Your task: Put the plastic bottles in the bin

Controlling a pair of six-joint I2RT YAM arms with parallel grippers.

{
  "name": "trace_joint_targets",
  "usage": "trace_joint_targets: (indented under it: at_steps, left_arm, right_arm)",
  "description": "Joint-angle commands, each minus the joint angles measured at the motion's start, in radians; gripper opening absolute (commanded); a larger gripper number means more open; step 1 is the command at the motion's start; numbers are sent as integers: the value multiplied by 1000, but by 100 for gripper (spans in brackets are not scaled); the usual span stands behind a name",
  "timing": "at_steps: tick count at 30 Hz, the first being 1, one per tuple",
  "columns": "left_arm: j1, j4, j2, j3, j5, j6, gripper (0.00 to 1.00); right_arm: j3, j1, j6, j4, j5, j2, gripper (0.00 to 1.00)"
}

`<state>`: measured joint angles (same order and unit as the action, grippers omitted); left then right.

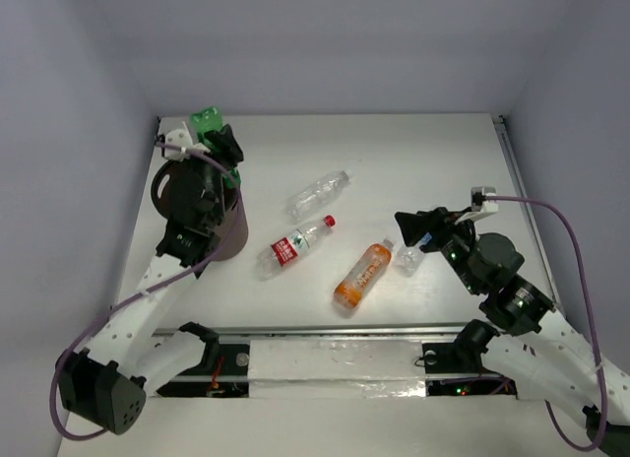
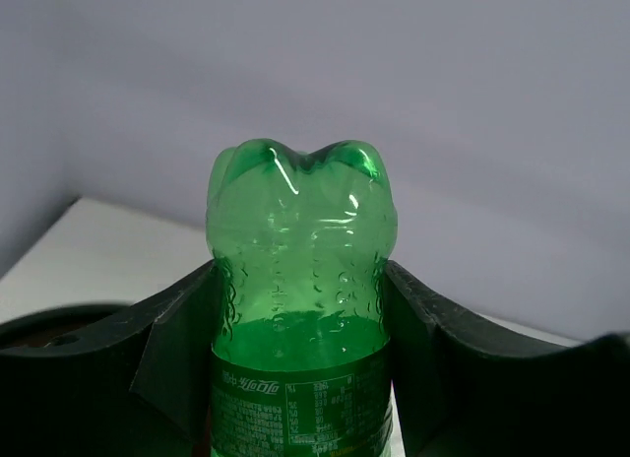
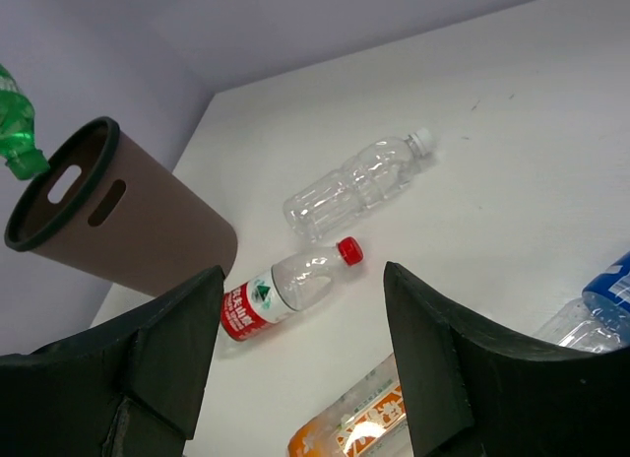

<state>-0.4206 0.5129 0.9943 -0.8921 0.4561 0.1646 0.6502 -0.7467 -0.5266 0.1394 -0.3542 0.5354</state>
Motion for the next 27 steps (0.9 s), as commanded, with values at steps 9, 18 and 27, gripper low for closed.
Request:
trace_joint_targets:
  at_steps: [9,18,27]
  left_arm:
    - [100,153,-96,147,262,-10,53]
    - [109,136,-56,122,248,-34,69]
    - [109,44,-117,50,112,21,78]
  right_arm:
    - [-47,-3,7,-61,109,46,69]
    - [-96,-3,-64,41,92,41,43]
    - [-167,-3,-217,169,129,49,66]
